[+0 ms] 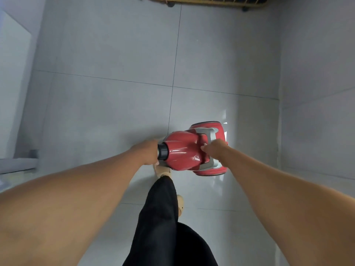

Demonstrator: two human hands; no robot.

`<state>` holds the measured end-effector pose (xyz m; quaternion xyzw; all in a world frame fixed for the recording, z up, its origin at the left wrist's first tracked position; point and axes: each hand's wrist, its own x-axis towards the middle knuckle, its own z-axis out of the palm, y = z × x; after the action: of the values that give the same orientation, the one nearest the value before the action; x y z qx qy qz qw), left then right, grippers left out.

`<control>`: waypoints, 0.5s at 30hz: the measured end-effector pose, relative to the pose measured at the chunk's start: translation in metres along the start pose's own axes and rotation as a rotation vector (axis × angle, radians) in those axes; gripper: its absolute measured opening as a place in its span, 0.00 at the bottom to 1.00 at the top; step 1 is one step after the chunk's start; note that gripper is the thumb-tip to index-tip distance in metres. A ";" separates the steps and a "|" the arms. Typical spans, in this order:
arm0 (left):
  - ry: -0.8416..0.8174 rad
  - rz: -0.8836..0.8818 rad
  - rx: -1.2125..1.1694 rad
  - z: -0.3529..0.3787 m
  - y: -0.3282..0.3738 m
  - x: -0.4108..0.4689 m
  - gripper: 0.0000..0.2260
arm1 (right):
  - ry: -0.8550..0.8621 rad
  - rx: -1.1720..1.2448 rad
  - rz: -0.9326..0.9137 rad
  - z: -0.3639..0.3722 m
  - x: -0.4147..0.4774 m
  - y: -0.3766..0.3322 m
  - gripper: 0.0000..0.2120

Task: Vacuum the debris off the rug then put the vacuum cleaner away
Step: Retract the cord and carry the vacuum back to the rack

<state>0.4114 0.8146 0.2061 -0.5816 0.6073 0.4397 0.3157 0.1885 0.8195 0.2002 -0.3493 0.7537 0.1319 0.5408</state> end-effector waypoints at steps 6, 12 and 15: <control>-0.056 -0.031 -0.012 -0.069 0.032 0.042 0.20 | -0.034 -0.029 -0.027 -0.064 0.043 -0.044 0.08; -0.045 -0.083 0.035 -0.138 0.069 0.082 0.23 | 0.011 -0.063 -0.015 -0.121 0.083 -0.075 0.21; -0.026 -0.087 0.056 -0.166 0.093 0.102 0.24 | -0.011 -0.026 -0.007 -0.154 0.103 -0.081 0.17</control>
<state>0.3290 0.6150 0.1992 -0.5927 0.5894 0.4159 0.3583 0.1142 0.6325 0.1799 -0.3583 0.7476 0.1416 0.5410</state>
